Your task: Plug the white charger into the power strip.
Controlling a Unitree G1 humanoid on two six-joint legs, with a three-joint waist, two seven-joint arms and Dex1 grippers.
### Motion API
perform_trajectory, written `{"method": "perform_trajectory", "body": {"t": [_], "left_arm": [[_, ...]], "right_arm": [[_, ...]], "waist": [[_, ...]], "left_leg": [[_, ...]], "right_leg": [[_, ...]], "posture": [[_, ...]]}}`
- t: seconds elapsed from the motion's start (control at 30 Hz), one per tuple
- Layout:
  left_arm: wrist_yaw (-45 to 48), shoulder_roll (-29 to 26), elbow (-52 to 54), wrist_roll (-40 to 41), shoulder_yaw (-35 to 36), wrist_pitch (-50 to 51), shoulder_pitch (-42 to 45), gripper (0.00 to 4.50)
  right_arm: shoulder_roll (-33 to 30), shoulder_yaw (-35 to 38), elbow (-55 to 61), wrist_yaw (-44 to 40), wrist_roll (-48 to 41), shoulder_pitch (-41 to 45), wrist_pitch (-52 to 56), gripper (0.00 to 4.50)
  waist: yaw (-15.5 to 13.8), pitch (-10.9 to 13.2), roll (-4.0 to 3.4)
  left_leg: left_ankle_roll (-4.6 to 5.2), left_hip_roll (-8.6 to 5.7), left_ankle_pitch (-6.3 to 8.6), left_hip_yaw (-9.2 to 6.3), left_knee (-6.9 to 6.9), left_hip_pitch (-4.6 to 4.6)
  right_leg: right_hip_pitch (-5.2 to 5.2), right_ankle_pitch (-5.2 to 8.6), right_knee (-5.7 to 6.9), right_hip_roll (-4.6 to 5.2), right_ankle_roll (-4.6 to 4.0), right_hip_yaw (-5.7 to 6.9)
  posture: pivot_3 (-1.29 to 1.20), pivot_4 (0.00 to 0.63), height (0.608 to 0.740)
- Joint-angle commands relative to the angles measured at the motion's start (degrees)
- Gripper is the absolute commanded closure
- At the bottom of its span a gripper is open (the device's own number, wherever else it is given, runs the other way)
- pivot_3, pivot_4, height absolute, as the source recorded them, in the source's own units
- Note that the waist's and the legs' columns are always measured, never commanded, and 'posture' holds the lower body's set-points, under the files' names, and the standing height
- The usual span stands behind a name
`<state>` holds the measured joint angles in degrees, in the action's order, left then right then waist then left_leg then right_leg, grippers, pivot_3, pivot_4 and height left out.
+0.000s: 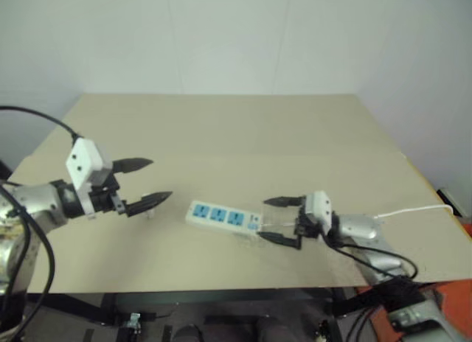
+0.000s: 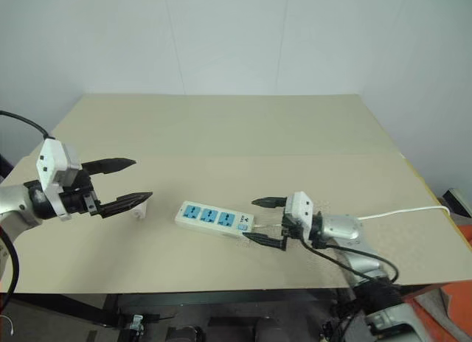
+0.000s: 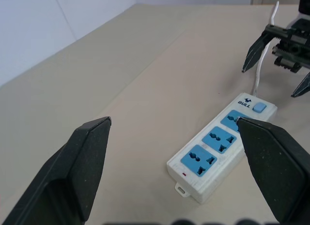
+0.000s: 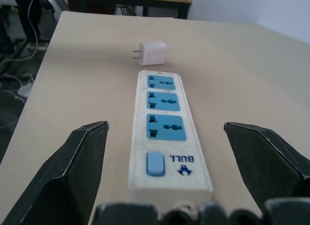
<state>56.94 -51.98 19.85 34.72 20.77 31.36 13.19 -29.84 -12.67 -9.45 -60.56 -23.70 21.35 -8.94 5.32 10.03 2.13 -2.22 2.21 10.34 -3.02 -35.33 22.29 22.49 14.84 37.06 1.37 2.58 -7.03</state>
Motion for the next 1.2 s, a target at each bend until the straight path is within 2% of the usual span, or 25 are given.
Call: {"method": "perform_trajectory", "body": {"t": [0.03, 0.67, 0.87, 1.03, 1.2], "left_arm": [[0.13, -0.96, 0.73, 0.86, 0.26, -0.25, 1.21, 0.00], [0.08, -1.13, 1.83, 1.69, 0.41, -0.21, 0.71, 0.00], [-0.09, -1.32, 2.03, 1.83, 0.35, -0.21, 0.65, 0.00], [-0.22, -1.58, 2.13, 1.97, 0.18, 0.02, 1.15, 0.00], [0.39, -2.03, 1.39, 1.70, -0.67, -0.36, 2.43, 0.00]], "right_arm": [[1.75, 1.13, 0.32, 1.03, 2.14, 0.66, -0.01, 0.01], [11.39, -0.04, -15.63, -0.78, 10.87, 5.30, -2.36, 0.01], [12.76, -1.27, -19.45, -4.16, 12.54, 7.25, -1.29, 0.01], [13.60, -0.97, -22.13, -5.80, 13.16, 8.40, -1.53, 1.10], [13.89, 0.21, -23.13, -6.37, 13.18, 9.77, -4.54, 1.09]], "waist": [[-0.05, 0.00, 0.00], [0.28, 0.00, 0.00], [0.41, 0.00, 0.01], [0.49, -0.01, 0.02], [0.52, -0.01, 0.02]], "left_leg": [[0.00, 0.00, 0.00, 0.01, 0.00, 0.02], [0.00, 0.02, 0.00, 0.01, 0.01, 0.08], [0.00, 0.04, 0.00, 0.00, 0.01, 0.01], [0.00, 0.17, 0.00, 0.01, 0.01, -0.03], [0.00, 0.22, 0.00, 0.02, 0.01, -0.06]], "right_leg": [[0.00, 0.00, -0.03, 0.01, 0.00, 0.00], [0.10, 0.00, 0.00, -0.01, 0.01, 0.01], [0.06, 0.00, 0.01, -0.03, 0.01, 0.01], [0.04, 0.00, 0.02, -0.15, 0.00, 0.02], [0.03, -0.01, 0.03, -0.19, -0.01, 0.03]], "posture": [[0.00, 0.150, 0.740], [0.00, 0.150, 0.740], [0.00, 0.150, 0.740], [0.00, 0.150, 0.740], [0.00, 0.150, 0.740]]}}
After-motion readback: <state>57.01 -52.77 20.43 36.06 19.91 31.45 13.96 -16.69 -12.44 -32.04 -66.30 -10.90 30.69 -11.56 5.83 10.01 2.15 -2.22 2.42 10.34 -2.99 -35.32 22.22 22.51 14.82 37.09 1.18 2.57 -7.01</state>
